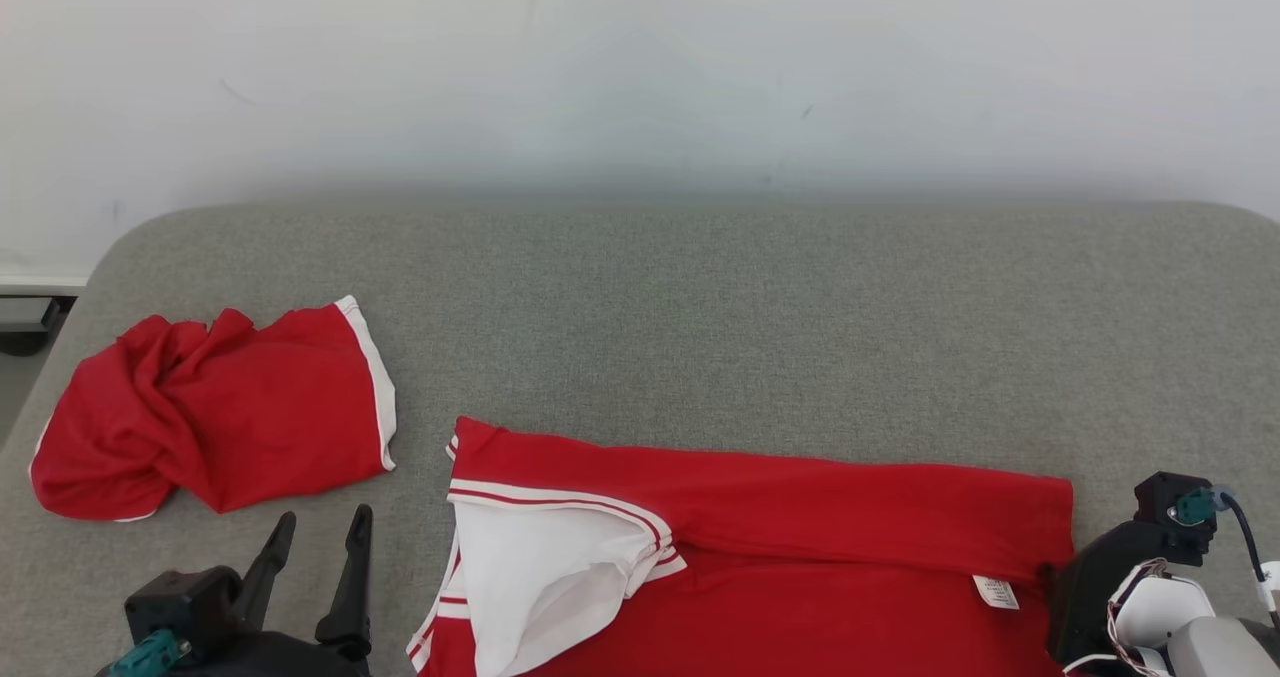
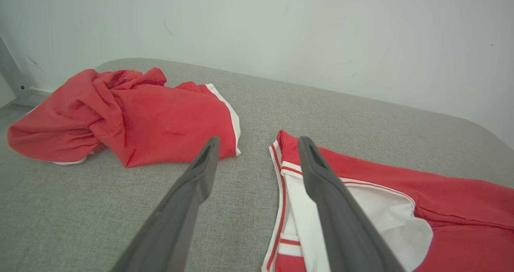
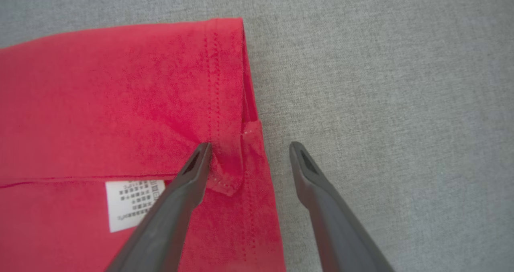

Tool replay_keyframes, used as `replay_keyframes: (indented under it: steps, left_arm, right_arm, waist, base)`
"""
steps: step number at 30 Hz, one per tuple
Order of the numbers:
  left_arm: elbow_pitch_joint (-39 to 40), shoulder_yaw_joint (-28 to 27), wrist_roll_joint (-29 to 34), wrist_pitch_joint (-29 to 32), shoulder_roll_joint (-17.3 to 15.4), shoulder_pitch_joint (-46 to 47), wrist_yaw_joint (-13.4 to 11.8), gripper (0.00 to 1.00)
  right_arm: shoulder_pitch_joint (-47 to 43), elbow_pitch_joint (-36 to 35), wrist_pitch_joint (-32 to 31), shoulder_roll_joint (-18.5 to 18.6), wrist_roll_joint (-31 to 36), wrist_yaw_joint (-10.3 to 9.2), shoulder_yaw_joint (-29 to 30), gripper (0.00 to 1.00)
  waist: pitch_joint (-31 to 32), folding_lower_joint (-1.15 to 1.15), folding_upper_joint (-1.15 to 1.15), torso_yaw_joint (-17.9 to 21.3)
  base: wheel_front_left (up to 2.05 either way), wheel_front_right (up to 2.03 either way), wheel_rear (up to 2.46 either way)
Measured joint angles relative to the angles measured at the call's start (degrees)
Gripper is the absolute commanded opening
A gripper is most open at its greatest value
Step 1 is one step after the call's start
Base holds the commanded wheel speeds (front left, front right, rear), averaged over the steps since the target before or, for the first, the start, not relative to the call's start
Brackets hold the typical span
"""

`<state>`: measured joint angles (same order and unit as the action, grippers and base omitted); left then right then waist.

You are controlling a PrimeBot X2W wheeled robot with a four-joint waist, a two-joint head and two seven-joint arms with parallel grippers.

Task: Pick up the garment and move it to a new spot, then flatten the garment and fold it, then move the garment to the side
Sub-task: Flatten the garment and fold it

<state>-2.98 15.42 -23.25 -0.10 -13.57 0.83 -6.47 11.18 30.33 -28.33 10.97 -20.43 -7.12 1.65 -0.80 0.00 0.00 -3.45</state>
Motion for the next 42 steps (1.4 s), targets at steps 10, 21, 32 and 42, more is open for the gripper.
replay_keyframes:
  steps: [10,21,32,42]
  left_arm:
    - [-0.1,0.5,0.0,0.0,0.2,2.1,1.0,1.0]
    - [-1.9,0.5,-0.3,-0.1,0.4,2.1,1.5,1.0]
    - [-3.2,0.7,-0.4,-0.5,0.5,3.1,2.0,1.0]
    - [-3.8,0.9,-0.5,-1.1,0.4,3.1,2.5,1.0]
  right_arm:
    - [2.0,0.1,-2.2,-1.1,0.4,-0.01,2.1,1.0]
    - [3.4,0.8,-5.1,-2.3,0.3,0.0,4.2,0.0]
    - [3.5,0.4,-7.1,-2.0,0.5,0.01,7.9,0.0]
    - [5.6,-0.8,-5.2,3.5,2.5,-0.01,21.6,0.0]
  waist:
    - [-1.9,0.0,0.0,-0.2]
    - [-2.7,0.0,0.0,-0.9]
    - [-2.1,0.0,0.0,-0.4]
    - [-1.7,0.0,0.0,-0.1]
  base:
    - [0.0,0.0,0.0]
    - [0.0,0.0,0.0]
    - [0.0,0.0,0.0]
    - [0.0,0.0,0.0]
